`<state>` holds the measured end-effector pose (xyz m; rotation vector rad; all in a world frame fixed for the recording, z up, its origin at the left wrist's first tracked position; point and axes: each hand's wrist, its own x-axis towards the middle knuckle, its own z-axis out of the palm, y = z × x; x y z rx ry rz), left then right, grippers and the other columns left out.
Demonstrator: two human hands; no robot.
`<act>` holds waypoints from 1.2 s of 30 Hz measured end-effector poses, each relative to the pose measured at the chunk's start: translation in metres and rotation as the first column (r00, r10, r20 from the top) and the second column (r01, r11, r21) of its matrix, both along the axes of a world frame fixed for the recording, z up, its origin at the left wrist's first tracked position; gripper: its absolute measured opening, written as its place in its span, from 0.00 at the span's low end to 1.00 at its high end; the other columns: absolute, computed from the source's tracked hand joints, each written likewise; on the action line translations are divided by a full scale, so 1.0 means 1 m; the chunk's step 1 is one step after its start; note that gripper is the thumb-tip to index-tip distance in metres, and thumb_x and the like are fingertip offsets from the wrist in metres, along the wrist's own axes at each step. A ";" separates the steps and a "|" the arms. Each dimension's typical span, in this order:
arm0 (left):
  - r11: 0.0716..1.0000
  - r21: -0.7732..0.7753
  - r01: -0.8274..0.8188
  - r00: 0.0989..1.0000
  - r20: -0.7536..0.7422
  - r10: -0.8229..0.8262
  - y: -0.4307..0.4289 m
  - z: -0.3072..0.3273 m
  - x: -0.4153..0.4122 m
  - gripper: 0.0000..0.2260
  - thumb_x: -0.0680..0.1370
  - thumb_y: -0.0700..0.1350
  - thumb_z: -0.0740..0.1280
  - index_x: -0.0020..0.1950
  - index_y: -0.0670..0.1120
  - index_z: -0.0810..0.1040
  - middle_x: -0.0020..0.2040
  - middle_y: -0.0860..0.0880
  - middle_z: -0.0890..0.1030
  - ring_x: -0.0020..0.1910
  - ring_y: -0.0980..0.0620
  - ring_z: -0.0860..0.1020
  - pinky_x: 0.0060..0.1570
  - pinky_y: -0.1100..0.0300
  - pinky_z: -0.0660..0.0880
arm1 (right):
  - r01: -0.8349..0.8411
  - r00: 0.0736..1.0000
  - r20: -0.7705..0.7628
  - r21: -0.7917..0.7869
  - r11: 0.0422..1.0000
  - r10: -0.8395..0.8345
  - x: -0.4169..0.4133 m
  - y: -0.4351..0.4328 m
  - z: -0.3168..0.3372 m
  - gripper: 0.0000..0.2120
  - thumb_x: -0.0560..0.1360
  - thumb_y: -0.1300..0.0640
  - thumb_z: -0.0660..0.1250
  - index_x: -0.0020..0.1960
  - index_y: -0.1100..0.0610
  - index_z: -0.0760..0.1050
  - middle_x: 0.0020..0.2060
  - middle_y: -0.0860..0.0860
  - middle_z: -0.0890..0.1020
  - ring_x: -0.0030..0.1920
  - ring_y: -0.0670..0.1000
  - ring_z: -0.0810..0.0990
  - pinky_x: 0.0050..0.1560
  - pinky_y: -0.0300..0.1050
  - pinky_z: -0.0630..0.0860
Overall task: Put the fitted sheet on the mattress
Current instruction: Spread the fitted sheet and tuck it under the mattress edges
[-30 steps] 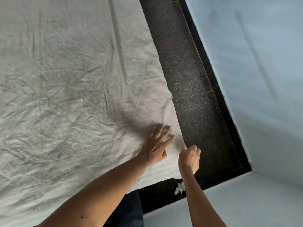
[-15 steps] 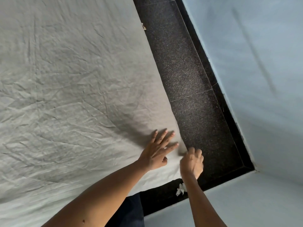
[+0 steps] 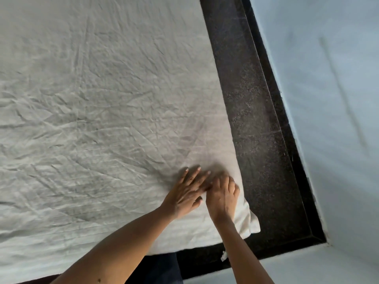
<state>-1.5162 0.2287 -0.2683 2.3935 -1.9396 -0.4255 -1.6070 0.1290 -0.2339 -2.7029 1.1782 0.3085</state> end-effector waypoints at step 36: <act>0.845 0.092 -0.526 0.850 0.074 0.521 0.516 -0.006 0.242 0.29 0.75 0.61 0.57 0.76 0.55 0.58 0.77 0.48 0.55 0.75 0.43 0.56 0.69 0.46 0.56 | -0.484 0.862 -0.062 0.195 0.853 0.503 0.279 0.457 -0.029 0.54 0.42 0.63 0.80 0.68 0.51 0.69 0.70 0.64 0.66 0.67 0.70 0.65 0.51 0.69 0.73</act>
